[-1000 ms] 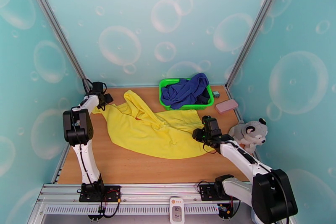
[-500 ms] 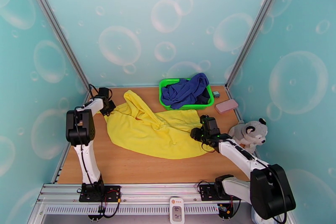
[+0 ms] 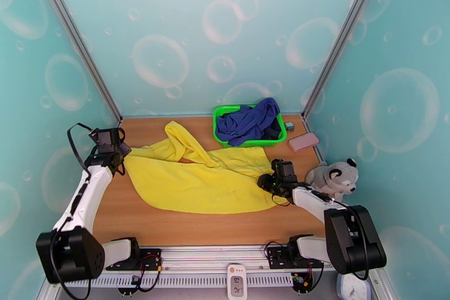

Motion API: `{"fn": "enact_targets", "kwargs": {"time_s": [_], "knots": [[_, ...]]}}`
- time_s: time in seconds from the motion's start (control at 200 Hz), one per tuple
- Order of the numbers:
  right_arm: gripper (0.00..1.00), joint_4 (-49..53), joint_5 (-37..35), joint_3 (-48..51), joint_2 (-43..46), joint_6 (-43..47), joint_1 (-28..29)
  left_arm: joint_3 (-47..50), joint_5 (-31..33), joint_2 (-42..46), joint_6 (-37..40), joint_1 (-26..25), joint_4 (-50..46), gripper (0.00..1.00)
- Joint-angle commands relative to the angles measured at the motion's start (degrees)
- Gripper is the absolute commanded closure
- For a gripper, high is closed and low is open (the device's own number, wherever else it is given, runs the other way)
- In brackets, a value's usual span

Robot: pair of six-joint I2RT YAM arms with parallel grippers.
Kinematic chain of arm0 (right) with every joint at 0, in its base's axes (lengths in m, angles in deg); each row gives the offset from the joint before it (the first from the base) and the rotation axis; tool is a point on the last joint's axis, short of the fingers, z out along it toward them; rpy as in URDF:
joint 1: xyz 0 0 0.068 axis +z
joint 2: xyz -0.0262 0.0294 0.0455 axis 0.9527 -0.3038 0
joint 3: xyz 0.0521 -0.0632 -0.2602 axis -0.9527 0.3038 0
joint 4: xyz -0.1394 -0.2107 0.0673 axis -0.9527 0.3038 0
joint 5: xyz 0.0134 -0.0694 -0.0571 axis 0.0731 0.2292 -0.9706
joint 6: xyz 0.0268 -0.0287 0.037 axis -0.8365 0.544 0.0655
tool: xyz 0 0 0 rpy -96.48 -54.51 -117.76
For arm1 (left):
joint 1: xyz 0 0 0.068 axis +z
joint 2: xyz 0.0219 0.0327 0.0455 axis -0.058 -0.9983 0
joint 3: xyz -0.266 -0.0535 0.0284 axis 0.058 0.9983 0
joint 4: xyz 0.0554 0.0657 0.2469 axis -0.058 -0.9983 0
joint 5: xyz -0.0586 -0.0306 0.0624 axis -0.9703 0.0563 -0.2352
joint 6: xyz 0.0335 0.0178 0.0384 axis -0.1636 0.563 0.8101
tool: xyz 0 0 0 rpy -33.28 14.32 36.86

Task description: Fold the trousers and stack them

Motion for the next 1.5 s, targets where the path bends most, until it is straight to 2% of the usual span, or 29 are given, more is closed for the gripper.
{"fn": "enact_targets", "kwargs": {"time_s": [0.0, 0.23, 0.42, 0.59, 0.705, 0.765, 0.825, 0.91, 1.045, 1.165, 1.355, 1.495], "knots": [[0.63, 1.63, -0.08, 1.45, 2.19, 0.91, -3.42, 2.68, 5.39, 6.84, -3.3, 0.79, -3.74, 1.0], [0.63, 4.0, 0.43, 1.27, 3.85, 3.01, -4.93, 2.82, 9.52, 19.08, -8.21, 0.88, -13.06, 1.0], [0.63, 2.61, 1.33, 1.93, 2.97, 2.4, -5.1, 4.98, 11.45, 23.02, -10.52, 0.88, -15.39, 1.0], [0.63, 2.99, 1.78, -0.54, 0.64, 2.82, -4.66, 10.43, 8.67, 18.55, -10.09, 0.88, -9.96, 1.0], [0.63, 2.65, 0.79, -1.97, 2.74, 2.93, -1.88, 14.69, 4.33, 10.87, -9.34, 0.88, -0.23, 1.0], [0.63, 1.76, -0.42, -2.39, 4.94, 2.22, 1.59, 15.64, 1.91, 5.24, -7.8, 0.88, 5.9, 1.0], [0.63, 0.08, -0.65, -2.5, 6.58, 0.77, 4.88, 14.6, -0.12, -0.62, -6.92, 0.88, 9.88, 0.89], [0.62, -0.94, -0.23, -3.15, 6.46, -2.13, 9.07, 10.89, 1.39, -6.28, -5.56, 0.82, 10.8, 0.58], [0.61, -1.82, 0.12, -1.31, 4.77, -6.07, 12.61, 8.49, 5.99, -6.77, -3.38, 0.9, 8.83, 0.35], [0.6, -5.28, 0.42, 3.05, 3.97, -9.61, 11.2, 10.88, 5.45, -1.65, -2.24, 0.91, 7.02, 0.3], [0.6, -1.83, 3.0, 2.18, -2.56, -6.53, 2.22, 16.9, 3.01, 1.53, -4.25, 1.15, 4.54, 0.26], [0.61, -0.23, 4.91, 0.87, -6.08, -2.93, -4.57, 20.22, -1.08, 1.86, -5.63, 3.2, 8.15, 0.26]]}}
